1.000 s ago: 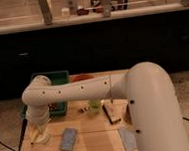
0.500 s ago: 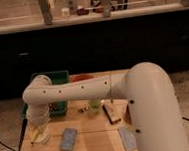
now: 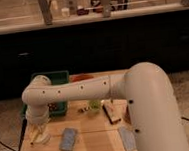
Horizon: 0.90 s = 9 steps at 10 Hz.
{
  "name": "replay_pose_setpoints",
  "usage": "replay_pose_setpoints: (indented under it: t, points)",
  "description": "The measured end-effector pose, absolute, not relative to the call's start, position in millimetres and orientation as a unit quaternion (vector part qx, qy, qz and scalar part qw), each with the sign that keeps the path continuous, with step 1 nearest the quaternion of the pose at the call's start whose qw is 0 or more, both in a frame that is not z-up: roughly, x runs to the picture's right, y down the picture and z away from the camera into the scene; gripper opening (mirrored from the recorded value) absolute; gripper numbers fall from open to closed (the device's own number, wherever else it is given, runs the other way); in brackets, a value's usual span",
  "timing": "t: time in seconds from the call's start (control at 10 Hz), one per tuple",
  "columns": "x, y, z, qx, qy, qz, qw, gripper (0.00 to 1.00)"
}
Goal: Place banana in paper cup
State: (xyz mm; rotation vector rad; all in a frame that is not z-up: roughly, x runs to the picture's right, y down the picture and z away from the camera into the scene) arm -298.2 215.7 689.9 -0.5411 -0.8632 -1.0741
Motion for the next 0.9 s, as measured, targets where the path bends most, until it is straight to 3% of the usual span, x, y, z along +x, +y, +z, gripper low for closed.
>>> replay_pose_setpoints:
  t: [0.1, 0.9]
  points:
    - [-298.9, 216.1, 689.4, -0.246, -0.395, -0.491, 0.736, 0.80]
    - [-299.7, 218.9, 690.1, -0.247, -0.407, -0.498, 0.725, 0.80]
